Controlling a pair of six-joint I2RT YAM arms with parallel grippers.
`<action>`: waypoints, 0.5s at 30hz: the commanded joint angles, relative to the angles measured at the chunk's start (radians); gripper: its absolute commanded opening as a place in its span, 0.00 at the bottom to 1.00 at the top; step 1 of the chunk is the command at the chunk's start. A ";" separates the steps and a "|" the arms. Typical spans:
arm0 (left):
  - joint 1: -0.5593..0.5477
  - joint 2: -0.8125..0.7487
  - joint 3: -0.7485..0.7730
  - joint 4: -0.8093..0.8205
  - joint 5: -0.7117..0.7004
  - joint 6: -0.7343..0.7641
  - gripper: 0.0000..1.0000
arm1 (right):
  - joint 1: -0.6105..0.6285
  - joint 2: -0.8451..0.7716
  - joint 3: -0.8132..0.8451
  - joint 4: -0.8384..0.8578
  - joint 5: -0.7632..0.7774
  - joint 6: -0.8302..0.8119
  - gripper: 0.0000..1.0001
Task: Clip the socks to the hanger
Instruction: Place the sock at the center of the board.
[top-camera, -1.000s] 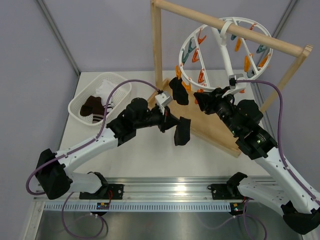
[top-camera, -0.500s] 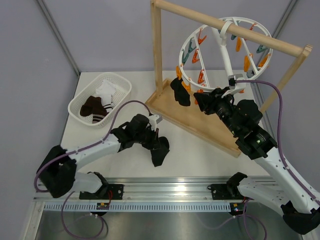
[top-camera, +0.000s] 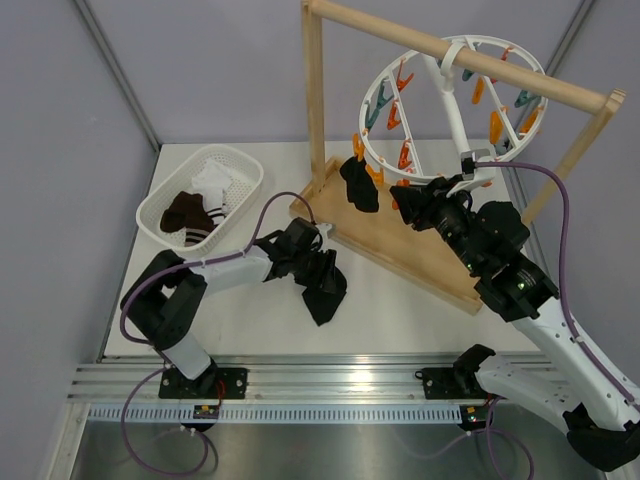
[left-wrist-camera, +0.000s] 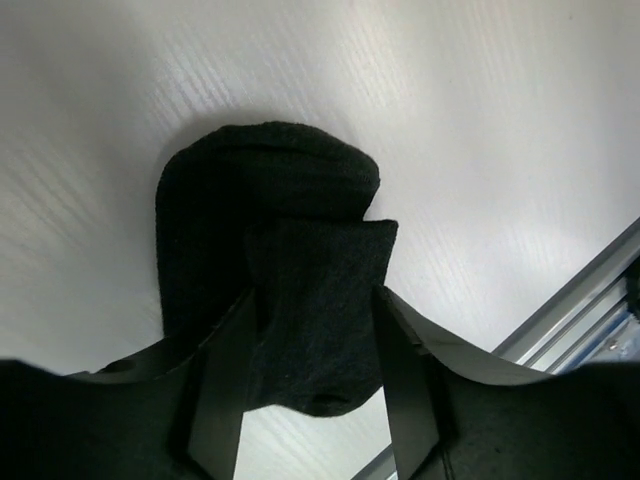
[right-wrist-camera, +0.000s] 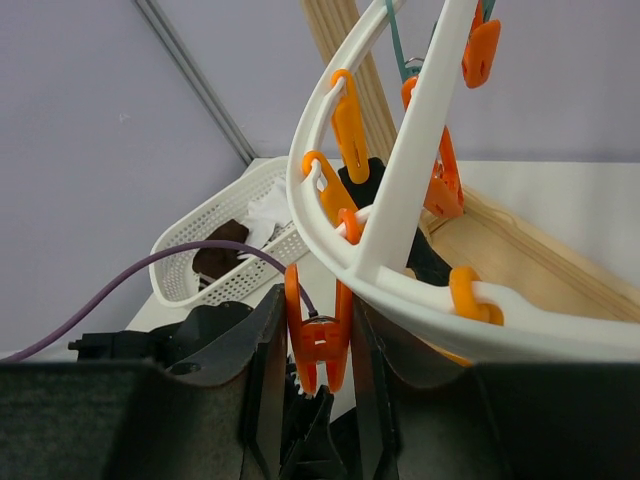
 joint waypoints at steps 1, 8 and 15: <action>0.000 -0.104 0.015 -0.050 -0.072 0.051 0.55 | 0.014 -0.002 -0.021 -0.134 -0.043 -0.002 0.00; -0.002 -0.142 -0.008 -0.075 -0.098 0.118 0.56 | 0.014 0.012 -0.030 -0.117 -0.065 0.012 0.00; -0.002 -0.079 0.009 -0.080 -0.086 0.136 0.52 | 0.014 0.004 -0.027 -0.120 -0.062 0.015 0.00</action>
